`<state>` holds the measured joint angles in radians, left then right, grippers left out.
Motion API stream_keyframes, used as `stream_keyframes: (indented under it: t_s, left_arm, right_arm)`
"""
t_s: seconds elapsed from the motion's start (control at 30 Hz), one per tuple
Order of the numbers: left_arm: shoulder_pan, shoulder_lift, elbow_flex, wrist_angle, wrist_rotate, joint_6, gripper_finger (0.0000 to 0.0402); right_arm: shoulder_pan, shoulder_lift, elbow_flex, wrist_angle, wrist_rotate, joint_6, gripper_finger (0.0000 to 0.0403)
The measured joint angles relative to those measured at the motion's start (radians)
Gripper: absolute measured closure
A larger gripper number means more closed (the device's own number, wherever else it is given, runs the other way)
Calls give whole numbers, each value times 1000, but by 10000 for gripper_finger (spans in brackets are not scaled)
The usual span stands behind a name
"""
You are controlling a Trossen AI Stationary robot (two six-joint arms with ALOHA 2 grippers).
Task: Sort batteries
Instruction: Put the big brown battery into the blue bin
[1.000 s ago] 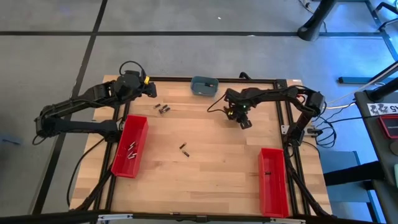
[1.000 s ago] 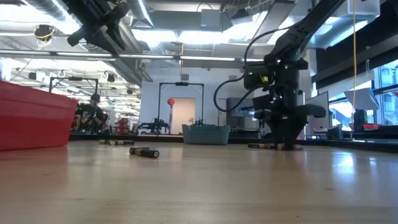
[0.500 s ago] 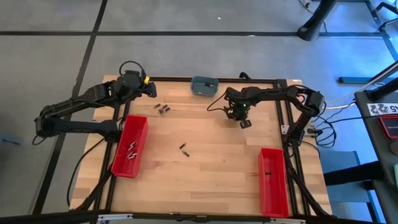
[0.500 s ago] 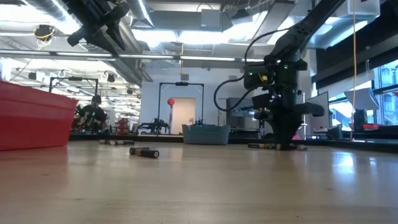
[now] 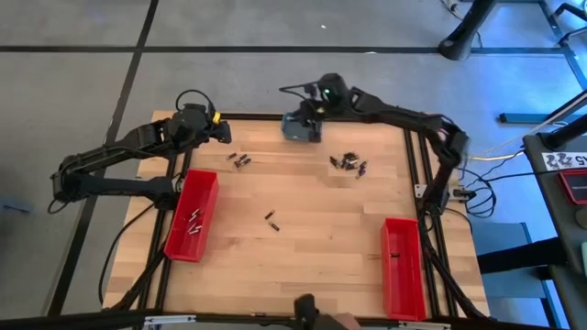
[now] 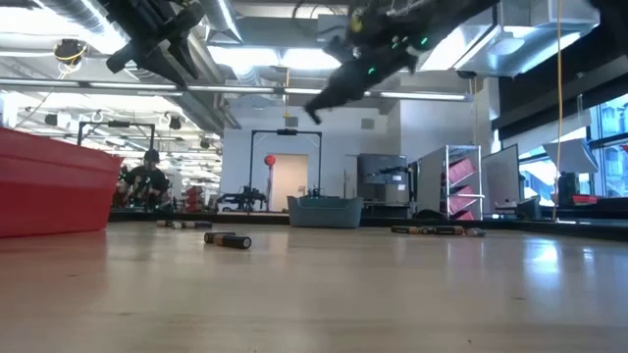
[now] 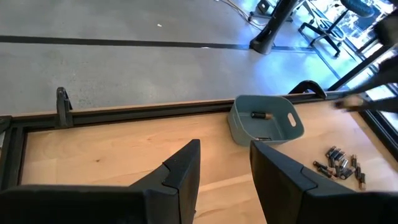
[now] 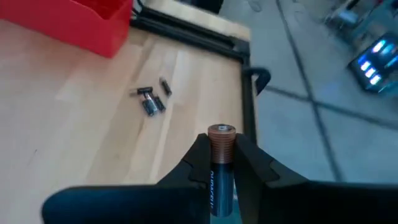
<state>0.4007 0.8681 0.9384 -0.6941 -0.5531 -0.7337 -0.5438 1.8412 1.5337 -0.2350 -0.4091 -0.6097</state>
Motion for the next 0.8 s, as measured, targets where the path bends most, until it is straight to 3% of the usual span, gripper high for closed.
stream_keyframes:
  t_s: [0.13,0.33,0.57,0.8]
  left_arm:
    - [0,0,0,0,0,0,273]
    - [0,0,0,4,0,0,273]
    - [0,0,0,4,-1,-3,273]
    - [0,0,0,3,0,0,273]
  right_arm:
    - [-1,133,54,-3,1,53,365]
    - [15,274,111,-17,127,57,361]
    - [6,327,118,-92,174,116,357]
    - [6,338,118,-137,226,109,321]
